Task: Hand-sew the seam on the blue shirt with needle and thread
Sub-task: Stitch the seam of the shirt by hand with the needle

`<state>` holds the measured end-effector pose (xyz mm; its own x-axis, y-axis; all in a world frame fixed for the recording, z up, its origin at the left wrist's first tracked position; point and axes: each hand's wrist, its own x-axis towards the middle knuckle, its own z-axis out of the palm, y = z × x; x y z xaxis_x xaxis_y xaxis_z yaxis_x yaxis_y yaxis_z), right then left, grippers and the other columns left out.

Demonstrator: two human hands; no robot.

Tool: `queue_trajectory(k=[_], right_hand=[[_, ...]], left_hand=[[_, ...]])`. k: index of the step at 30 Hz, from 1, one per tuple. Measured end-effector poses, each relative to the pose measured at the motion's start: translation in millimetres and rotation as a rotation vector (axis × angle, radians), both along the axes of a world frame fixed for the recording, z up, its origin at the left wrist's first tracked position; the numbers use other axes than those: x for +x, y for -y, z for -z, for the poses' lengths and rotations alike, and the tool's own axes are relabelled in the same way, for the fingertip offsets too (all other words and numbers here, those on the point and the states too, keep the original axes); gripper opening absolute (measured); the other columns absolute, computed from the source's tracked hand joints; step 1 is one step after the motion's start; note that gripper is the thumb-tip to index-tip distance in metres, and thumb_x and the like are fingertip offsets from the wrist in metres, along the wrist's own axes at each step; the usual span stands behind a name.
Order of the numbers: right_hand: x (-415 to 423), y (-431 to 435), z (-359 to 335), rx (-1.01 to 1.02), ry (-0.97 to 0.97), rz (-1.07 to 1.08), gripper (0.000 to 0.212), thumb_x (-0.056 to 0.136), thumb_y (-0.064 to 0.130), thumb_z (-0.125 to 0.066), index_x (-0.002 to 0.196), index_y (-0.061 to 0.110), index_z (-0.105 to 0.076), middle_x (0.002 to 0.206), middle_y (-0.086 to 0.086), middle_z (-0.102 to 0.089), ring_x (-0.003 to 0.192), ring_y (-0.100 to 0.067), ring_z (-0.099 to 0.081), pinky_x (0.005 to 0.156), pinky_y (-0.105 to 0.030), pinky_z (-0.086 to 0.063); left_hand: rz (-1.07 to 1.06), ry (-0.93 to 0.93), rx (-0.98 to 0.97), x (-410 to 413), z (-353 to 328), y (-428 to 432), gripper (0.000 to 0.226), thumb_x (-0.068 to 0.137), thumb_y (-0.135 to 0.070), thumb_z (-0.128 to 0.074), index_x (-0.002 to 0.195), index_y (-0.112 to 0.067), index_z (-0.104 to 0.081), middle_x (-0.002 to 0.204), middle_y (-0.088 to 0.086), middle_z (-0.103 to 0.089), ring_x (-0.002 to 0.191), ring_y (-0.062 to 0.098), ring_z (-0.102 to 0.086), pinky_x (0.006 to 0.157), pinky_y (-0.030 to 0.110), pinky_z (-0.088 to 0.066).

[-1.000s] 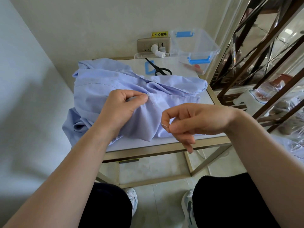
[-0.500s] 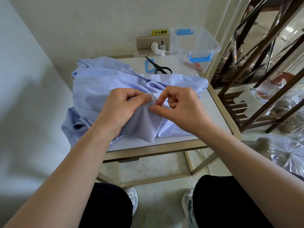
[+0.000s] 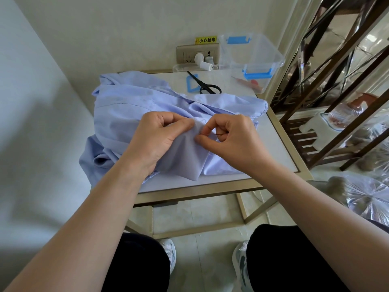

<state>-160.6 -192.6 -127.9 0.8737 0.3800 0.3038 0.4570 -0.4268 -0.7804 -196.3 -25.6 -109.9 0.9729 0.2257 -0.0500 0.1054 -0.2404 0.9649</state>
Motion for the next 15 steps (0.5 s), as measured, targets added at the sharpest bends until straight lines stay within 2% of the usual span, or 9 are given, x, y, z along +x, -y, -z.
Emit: queue_trajectory(k=[3,6,9,11,12,13,15], right_hand=[[0,3,-4,0.011,-0.094,-0.059,0.02,0.082,0.01,-0.075,0.069,0.015,-0.062,0.041,0.01,-0.027,0.045,-0.009,-0.028,0.053,-0.014,-0.026],[-2,6,-13,-0.042,-0.16,-0.134,0.018,0.082,0.006,-0.073,0.069,0.012,-0.063,0.041,0.011,-0.027,0.043,-0.008,-0.029,0.055,-0.017,-0.029],[-4,17,-27,-0.225,-0.371,-0.407,0.017,0.083,0.005,-0.073,0.069,0.012,-0.065,0.044,0.012,-0.029,0.044,-0.007,-0.026,0.052,-0.015,-0.026],[-6,25,-33,-0.406,-0.538,-0.622,0.014,0.084,0.01,-0.075,0.073,0.012,-0.066,0.048,0.009,-0.028,0.046,-0.009,-0.023,0.051,-0.017,-0.022],[-8,27,-33,-0.45,-0.568,-0.662,0.013,0.084,0.014,-0.076,0.075,0.011,-0.067,0.05,0.007,-0.028,0.047,-0.009,-0.023,0.051,-0.018,-0.021],[-8,27,-32,-0.45,-0.547,-0.637,0.013,0.084,0.016,-0.076,0.076,0.011,-0.067,0.051,0.006,-0.028,0.048,-0.009,-0.023,0.051,-0.018,-0.021],[-6,22,-28,-0.319,-0.428,-0.453,0.015,0.083,0.019,-0.077,0.076,0.009,-0.067,0.051,0.007,-0.03,0.048,-0.008,-0.025,0.05,-0.016,-0.023]], left_hand=[[-0.005,-0.009,-0.008,1,1,-1,0.021,0.087,-0.024,-0.071,0.066,-0.022,-0.073,0.063,-0.007,-0.063,0.063,0.007,-0.053,0.059,0.016,-0.043],[-0.007,-0.009,-0.002,1,2,-1,0.022,0.086,-0.025,-0.071,0.065,-0.023,-0.073,0.063,-0.007,-0.061,0.064,0.007,-0.052,0.062,0.019,-0.042],[-0.029,0.0,0.006,2,2,-2,0.02,0.086,-0.025,-0.071,0.066,-0.022,-0.074,0.069,-0.003,-0.059,0.068,0.007,-0.049,0.063,0.014,-0.04],[-0.033,0.001,0.006,2,3,-3,0.017,0.086,-0.024,-0.071,0.069,-0.019,-0.075,0.074,0.002,-0.059,0.072,0.008,-0.049,0.067,0.018,-0.039],[-0.031,0.001,0.004,2,3,-3,0.017,0.086,-0.024,-0.071,0.07,-0.019,-0.076,0.074,0.002,-0.059,0.072,0.008,-0.049,0.068,0.018,-0.039],[-0.029,0.002,0.004,2,3,-3,0.017,0.086,-0.024,-0.071,0.069,-0.021,-0.076,0.073,0.001,-0.059,0.071,0.008,-0.049,0.067,0.017,-0.039],[-0.025,0.004,0.013,2,3,-3,0.018,0.086,-0.024,-0.071,0.068,-0.023,-0.075,0.07,-0.002,-0.06,0.069,0.006,-0.05,0.065,0.015,-0.04]])
